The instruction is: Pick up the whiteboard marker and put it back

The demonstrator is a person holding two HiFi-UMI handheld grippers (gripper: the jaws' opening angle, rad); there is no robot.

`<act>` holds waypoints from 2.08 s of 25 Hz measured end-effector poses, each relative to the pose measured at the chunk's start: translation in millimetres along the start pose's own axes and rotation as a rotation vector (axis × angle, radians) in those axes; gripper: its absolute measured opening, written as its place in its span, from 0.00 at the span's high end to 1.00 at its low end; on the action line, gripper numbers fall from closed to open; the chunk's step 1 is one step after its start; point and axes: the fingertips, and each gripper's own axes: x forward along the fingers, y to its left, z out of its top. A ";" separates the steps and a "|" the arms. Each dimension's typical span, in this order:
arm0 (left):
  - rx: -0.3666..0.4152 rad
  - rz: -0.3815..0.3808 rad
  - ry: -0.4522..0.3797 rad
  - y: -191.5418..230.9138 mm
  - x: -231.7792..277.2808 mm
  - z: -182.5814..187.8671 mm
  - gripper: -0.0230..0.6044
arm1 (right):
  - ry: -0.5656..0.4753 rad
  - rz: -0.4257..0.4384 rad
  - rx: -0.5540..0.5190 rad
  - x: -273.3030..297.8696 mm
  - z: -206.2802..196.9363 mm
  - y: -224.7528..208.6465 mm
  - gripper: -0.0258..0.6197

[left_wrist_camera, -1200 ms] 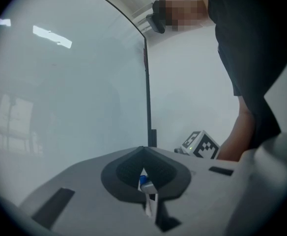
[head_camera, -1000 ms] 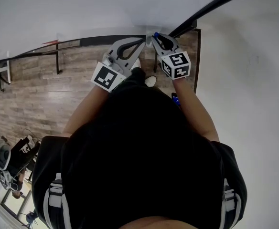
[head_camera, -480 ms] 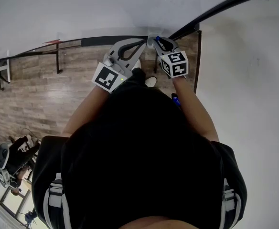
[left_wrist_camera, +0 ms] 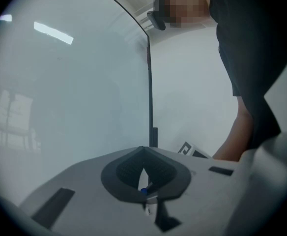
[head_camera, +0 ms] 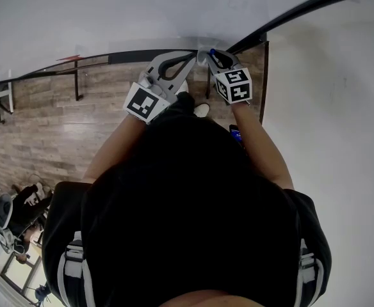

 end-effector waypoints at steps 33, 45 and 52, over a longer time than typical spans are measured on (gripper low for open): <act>0.054 0.001 -0.012 6.1 -5.7 16.0 0.96 | -0.283 0.036 -0.116 -95.2 106.6 41.6 0.84; 0.063 -0.064 -0.049 -21.0 -12.8 63.5 0.96 | -0.502 0.109 -0.173 -171.0 163.7 81.0 0.87; 0.077 -0.066 -0.061 -44.1 -17.7 78.8 0.96 | -0.579 0.129 -0.187 -207.2 162.8 93.5 0.90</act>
